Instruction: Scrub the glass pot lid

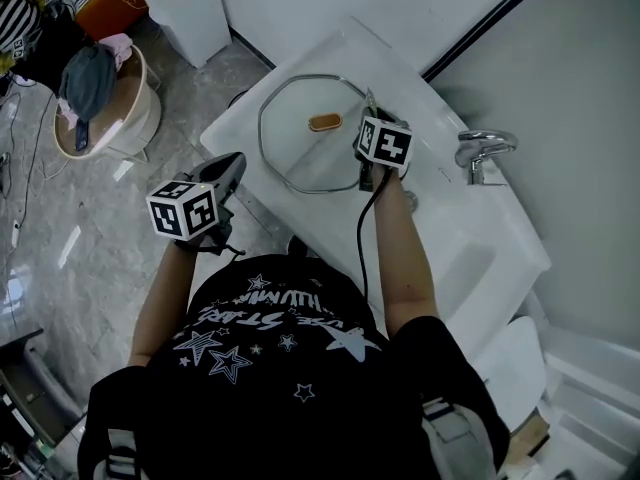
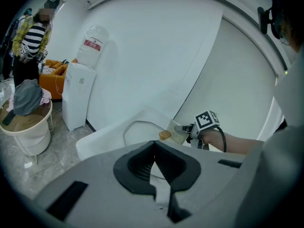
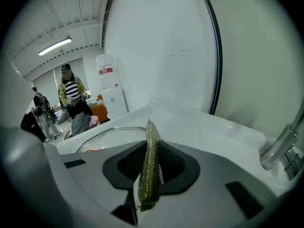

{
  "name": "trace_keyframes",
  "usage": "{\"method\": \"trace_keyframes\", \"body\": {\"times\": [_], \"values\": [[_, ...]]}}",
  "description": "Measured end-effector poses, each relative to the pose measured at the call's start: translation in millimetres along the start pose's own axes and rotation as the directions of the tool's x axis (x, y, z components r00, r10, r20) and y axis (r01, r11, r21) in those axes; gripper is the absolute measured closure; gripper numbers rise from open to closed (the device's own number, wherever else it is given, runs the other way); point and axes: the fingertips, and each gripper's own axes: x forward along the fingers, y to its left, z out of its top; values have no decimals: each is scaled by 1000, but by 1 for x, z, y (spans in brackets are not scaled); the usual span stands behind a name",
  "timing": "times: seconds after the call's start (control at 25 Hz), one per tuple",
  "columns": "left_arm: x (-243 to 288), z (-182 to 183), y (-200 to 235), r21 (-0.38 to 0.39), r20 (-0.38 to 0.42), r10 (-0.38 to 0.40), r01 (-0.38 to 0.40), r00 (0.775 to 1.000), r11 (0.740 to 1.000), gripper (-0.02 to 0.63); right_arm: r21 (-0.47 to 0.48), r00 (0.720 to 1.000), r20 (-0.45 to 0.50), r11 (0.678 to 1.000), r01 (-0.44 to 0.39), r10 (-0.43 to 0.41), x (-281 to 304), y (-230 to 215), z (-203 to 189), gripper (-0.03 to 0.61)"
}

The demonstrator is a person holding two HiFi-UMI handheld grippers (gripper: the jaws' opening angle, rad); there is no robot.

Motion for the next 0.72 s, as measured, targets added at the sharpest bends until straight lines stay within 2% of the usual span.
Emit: {"method": "trace_keyframes", "body": {"times": [0.16,0.72], "values": [[5,-2,-3,4,-14,1,-1,1000,1000,606,19,1000,4,1000,4,-4,8,2,2,505],[29,18,1,23,-18,5,-5,1000,1000,606,-9,995,8,995,-99,99,27,27,19,502]]}}
